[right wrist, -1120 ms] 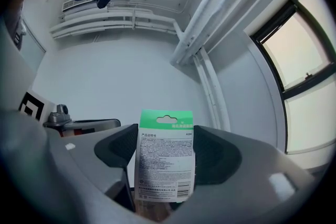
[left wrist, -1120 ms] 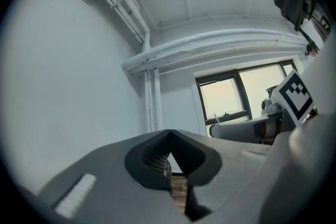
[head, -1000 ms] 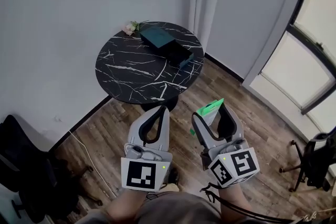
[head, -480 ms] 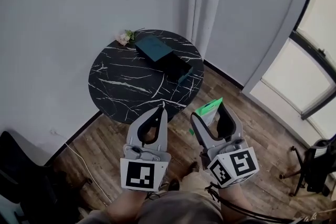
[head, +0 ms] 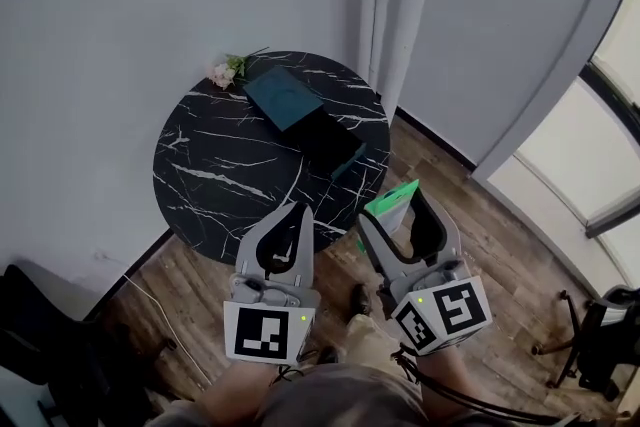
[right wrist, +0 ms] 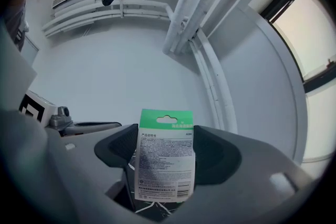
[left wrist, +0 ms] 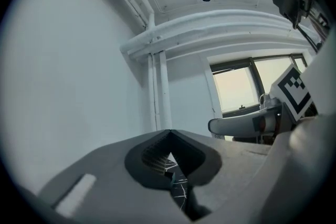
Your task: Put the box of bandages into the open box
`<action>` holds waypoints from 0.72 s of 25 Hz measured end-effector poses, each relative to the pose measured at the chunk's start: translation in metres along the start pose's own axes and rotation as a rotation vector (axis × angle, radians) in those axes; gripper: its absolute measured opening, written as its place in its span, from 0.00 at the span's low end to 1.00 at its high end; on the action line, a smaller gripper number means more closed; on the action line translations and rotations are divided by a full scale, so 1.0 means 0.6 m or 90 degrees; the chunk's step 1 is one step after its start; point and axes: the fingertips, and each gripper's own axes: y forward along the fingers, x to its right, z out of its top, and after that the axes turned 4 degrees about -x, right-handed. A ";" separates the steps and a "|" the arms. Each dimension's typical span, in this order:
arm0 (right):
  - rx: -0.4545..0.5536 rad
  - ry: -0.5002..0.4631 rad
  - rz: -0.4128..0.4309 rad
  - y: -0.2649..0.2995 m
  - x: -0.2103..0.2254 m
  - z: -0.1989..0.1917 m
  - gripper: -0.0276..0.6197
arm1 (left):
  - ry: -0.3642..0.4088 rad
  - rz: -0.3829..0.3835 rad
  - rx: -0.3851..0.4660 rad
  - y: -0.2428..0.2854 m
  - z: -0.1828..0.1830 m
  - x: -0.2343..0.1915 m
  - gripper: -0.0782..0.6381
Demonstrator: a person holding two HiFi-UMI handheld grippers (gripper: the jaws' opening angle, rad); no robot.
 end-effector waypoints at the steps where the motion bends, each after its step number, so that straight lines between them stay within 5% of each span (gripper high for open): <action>1: -0.003 0.002 0.006 0.015 0.014 0.001 0.60 | 0.001 0.004 -0.004 0.020 0.000 -0.001 0.11; 9: -0.016 0.012 0.063 0.127 0.093 0.023 0.60 | 0.016 0.050 -0.013 0.146 0.020 -0.032 0.11; 18: -0.002 -0.019 0.125 0.205 0.111 0.063 0.60 | 0.024 0.115 0.021 0.189 0.051 -0.073 0.11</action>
